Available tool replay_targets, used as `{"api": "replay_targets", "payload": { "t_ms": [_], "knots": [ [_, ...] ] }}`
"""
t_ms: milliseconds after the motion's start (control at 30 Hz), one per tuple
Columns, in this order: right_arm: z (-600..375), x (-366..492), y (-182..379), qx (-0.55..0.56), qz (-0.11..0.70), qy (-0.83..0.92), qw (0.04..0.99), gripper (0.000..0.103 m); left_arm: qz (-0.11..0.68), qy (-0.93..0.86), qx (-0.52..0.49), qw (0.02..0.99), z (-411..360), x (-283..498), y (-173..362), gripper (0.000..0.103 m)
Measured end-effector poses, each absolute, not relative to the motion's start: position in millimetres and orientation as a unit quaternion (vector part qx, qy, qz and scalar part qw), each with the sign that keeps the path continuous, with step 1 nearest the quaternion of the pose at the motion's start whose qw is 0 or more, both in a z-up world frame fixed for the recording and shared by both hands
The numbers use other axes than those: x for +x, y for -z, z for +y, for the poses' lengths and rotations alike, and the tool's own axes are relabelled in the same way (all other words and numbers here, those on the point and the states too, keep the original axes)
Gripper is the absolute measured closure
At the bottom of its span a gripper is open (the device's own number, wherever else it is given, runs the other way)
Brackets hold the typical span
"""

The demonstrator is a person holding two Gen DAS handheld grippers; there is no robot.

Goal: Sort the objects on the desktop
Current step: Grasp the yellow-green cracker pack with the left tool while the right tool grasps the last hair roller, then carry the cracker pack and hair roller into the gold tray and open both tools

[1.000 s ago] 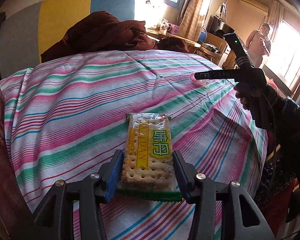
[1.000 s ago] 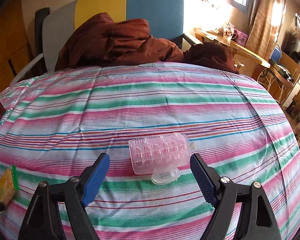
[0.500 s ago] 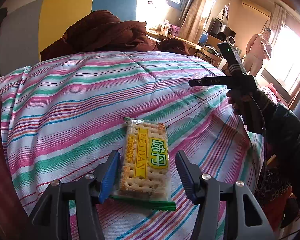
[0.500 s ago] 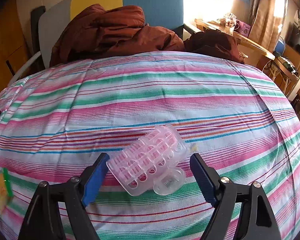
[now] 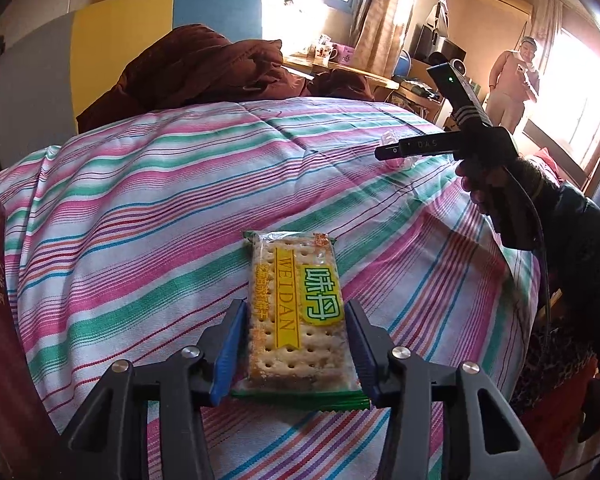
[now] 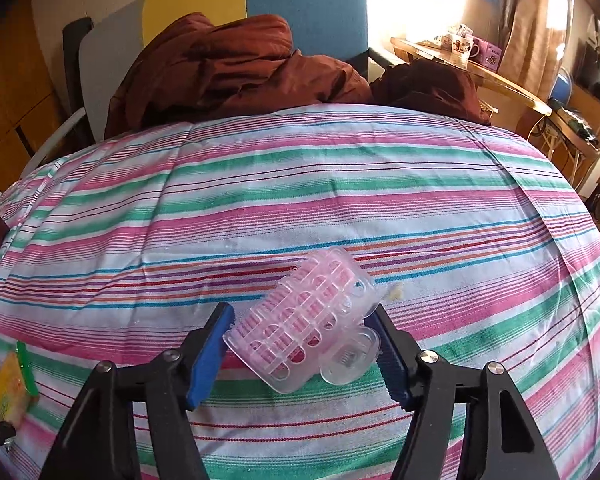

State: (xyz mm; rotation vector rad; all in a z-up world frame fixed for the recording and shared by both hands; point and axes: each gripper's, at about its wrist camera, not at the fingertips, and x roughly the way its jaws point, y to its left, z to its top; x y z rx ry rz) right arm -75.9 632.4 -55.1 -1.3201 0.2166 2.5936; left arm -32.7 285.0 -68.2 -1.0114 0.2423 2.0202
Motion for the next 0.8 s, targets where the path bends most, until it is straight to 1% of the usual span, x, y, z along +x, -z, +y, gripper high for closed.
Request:
{"api": "replay_targets", "payload": {
  "t_ms": [167, 433, 600, 800],
  "knots": [
    [606.1, -57.2, 46.7, -0.433, 0.067, -0.892, 0.110, 0.035, 0.086, -0.808, -0.396, 0.427, 275.2, -25.7, 61.1, 0.054],
    [546.5, -11.9, 25.9, -0.380, 0.096, -0.918, 0.064, 0.035, 0.067, -0.817, -0.371, 0.437, 250.5, -6.9, 41.7, 0.054],
    [504.1, 6.4, 17.3, -0.354, 0.110, -0.928, 0.023, 0.035, 0.048, -0.827, -0.359, 0.429, 224.6, 3.9, 27.3, 0.054],
    [440.0, 2.9, 11.0, -0.339, 0.101, -0.934, -0.043, 0.035, 0.016, -0.858, -0.333, 0.390, 176.5, 10.2, 4.1, 0.054]
  ]
}}
